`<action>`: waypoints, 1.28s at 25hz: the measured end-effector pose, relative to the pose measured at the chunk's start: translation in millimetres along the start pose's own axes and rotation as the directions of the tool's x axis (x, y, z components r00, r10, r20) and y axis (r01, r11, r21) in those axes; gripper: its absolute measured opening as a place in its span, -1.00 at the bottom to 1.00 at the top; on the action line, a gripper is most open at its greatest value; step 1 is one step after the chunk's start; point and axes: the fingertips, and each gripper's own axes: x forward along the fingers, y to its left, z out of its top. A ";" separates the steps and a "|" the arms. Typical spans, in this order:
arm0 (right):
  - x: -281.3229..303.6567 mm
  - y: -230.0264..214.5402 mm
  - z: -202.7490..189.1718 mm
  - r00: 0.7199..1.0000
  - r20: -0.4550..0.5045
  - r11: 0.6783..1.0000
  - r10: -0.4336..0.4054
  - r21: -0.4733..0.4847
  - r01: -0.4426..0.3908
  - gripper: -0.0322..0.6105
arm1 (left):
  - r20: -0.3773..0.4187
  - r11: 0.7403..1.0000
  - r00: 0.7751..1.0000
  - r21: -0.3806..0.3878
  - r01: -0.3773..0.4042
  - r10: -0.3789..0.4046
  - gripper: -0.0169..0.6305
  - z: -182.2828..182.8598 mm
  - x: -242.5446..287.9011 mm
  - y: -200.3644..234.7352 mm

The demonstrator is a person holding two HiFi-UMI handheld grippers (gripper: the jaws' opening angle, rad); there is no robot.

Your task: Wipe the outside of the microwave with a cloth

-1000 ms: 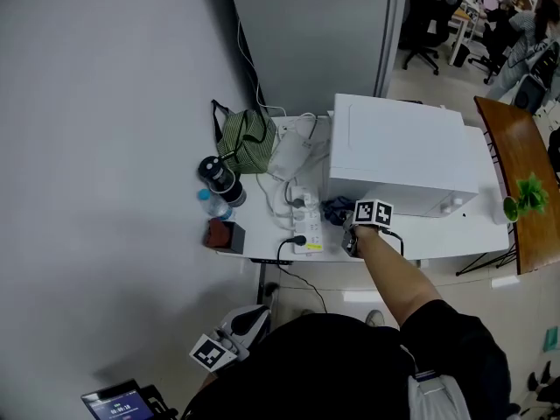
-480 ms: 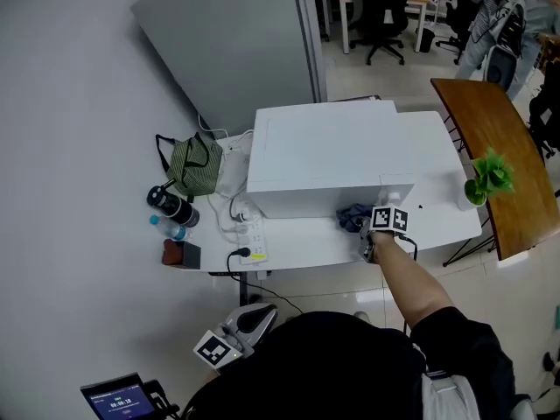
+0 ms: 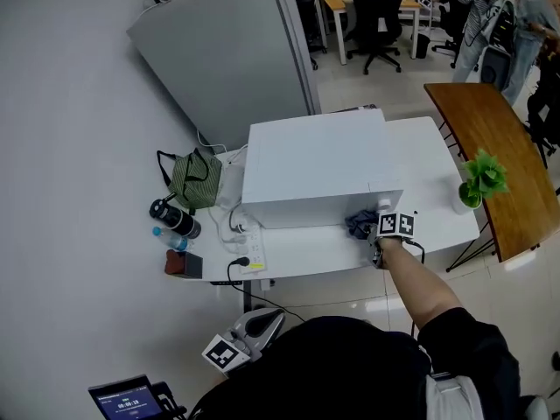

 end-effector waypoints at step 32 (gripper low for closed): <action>137.0 116.5 -62.5 0.991 -0.114 0.993 0.074 -0.085 -0.084 -0.73 | 0.012 0.982 0.984 -0.074 -0.175 0.176 -0.93 -18.6 -123.4 55.4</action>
